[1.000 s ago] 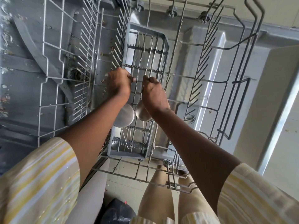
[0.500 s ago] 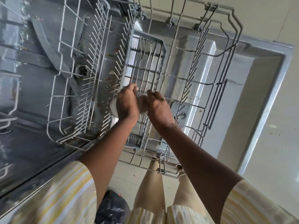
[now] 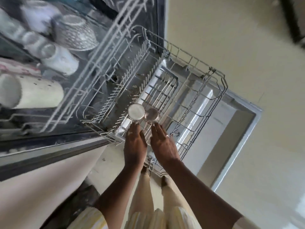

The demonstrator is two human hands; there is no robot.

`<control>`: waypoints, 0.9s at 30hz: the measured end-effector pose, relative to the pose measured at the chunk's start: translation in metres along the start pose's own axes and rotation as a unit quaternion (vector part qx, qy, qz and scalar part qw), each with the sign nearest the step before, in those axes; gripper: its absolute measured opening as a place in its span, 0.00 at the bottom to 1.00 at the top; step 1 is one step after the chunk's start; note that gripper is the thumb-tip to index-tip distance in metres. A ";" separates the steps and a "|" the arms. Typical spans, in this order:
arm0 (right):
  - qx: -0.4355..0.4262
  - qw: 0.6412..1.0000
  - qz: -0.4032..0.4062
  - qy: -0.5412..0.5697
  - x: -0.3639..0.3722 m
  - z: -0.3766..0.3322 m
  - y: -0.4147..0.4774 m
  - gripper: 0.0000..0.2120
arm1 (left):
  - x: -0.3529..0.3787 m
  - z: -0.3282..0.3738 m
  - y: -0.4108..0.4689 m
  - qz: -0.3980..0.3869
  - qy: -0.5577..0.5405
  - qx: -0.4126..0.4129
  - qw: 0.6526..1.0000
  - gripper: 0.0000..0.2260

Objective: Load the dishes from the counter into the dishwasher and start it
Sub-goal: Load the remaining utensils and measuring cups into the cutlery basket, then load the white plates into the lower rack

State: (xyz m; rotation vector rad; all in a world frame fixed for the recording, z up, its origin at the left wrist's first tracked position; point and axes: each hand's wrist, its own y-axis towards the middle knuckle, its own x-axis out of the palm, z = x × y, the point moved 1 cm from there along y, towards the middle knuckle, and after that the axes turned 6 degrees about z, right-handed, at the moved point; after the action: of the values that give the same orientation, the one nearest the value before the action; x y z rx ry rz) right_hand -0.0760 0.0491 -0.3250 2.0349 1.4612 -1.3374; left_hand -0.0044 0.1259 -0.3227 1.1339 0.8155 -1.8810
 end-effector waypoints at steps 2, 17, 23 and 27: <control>-0.021 1.000 -0.014 0.007 -0.005 -0.014 -0.012 0.25 | -0.016 -0.005 -0.017 0.018 0.001 -0.033 0.999 0.17; -0.313 0.932 -0.026 -0.183 0.017 -0.158 -0.126 0.26 | -0.115 -0.082 -0.188 0.148 0.056 -0.164 0.974 0.17; -0.457 0.840 -0.119 -0.268 0.017 -0.218 -0.218 0.27 | -0.176 -0.102 -0.300 0.184 -0.019 -0.369 0.911 0.21; -0.554 0.761 -0.149 -0.304 0.011 -0.255 -0.289 0.26 | -0.224 -0.096 -0.375 0.267 -0.075 -0.408 0.870 0.25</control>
State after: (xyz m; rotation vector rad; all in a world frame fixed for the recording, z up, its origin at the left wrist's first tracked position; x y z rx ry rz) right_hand -0.1953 0.3571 -0.1251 0.5549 1.6391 -0.7200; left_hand -0.2205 0.4538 -0.1092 0.5681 0.9483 -0.9685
